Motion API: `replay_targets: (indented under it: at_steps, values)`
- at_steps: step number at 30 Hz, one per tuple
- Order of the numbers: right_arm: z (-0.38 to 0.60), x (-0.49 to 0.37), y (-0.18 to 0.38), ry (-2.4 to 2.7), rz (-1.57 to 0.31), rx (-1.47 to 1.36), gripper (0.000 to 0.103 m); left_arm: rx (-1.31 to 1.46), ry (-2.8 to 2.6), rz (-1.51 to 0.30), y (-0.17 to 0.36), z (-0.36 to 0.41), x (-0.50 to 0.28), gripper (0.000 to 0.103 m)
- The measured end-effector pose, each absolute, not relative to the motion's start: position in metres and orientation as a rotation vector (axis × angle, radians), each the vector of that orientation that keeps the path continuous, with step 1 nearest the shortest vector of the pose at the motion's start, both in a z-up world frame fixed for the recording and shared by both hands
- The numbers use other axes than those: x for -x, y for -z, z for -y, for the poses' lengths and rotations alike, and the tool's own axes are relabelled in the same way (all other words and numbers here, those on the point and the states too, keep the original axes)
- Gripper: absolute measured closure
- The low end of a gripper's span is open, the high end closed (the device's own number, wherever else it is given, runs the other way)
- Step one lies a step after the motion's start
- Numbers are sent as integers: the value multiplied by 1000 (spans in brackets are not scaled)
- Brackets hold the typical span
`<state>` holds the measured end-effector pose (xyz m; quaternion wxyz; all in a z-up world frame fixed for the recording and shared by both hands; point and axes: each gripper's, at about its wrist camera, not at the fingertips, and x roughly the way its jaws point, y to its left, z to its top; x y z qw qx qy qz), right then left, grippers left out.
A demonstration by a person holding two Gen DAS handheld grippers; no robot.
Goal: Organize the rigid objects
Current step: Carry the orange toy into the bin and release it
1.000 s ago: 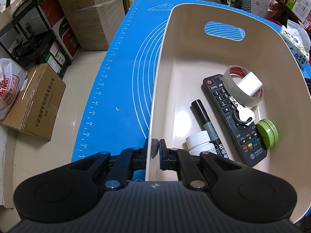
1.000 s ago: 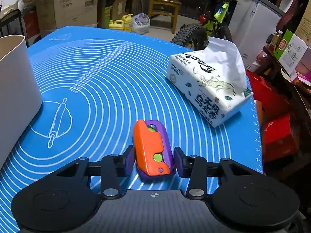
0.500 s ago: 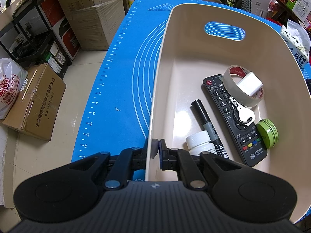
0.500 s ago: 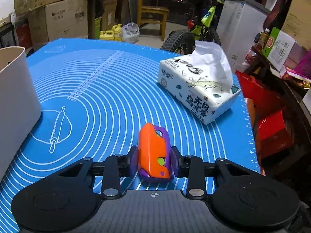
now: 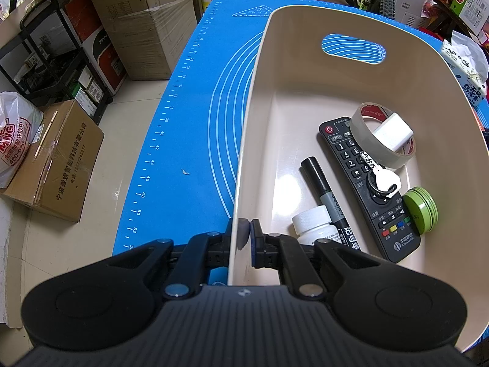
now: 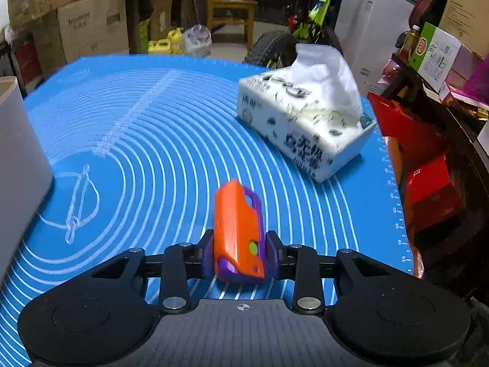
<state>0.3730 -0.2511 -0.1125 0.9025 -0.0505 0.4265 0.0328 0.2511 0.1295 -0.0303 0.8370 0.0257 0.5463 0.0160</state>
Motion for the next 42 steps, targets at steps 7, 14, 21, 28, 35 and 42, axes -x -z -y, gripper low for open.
replay_targets:
  at_steps: [7,14,21,28,35,42]
  values:
    - [248,-373,112,-48,-859,90,61,-57,-36,-1157,30,-130,-251,93]
    - [242,-364,97,-28,-802,97,61,-57,-35,-1157,29,-130,-252,93]
    - [226,-348,65,-68,-714,84,61,-57,-35,-1157,30,-130,-252,93]
    - [190,-329,21,-201,-640,96,61,-58,-36,-1156,30,-130,-252,93]
    - [134,-312,-19,-363,-595,115,61,-61,-38,-1157,30,-130,-252,93]
    - [84,-304,-18,-477,-622,127,61,-63,-39,-1157,30,-130,-251,93]
